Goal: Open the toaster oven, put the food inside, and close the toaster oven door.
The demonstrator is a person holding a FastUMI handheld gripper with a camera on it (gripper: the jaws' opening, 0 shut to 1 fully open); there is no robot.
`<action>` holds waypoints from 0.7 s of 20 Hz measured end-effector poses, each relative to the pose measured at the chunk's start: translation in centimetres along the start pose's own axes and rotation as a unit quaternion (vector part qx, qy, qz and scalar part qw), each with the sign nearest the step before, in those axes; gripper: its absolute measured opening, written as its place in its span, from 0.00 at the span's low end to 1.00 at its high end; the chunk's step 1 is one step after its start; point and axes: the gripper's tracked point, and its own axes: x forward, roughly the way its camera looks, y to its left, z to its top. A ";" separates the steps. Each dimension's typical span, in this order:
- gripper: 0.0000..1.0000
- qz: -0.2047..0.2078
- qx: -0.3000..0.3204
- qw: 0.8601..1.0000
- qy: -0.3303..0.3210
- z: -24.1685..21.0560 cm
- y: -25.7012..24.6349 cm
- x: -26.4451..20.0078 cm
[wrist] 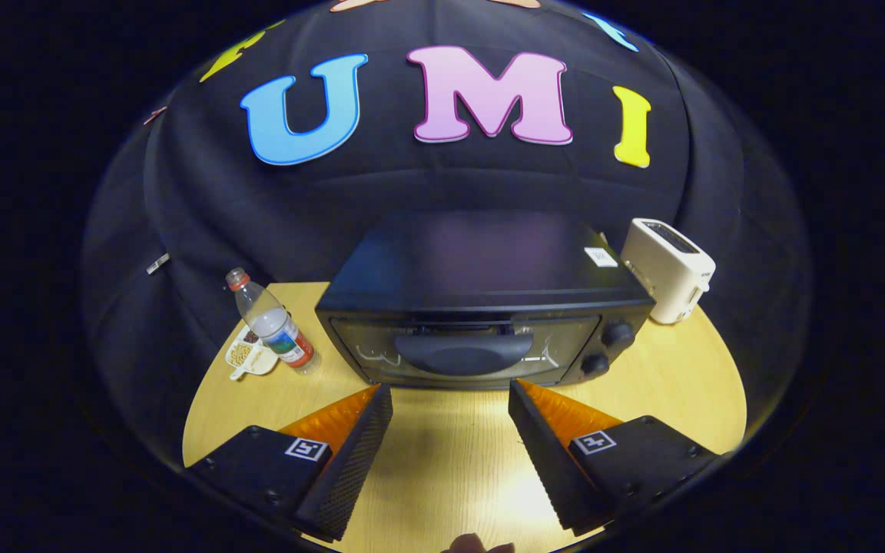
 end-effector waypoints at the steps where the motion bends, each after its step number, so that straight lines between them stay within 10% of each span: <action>1: 0.99 0.004 -0.002 1.000 -0.019 1.2 0.1 -0.8; 14: 0.99 0.005 -0.002 0.982 -0.188 12.9 -4.9 -13.0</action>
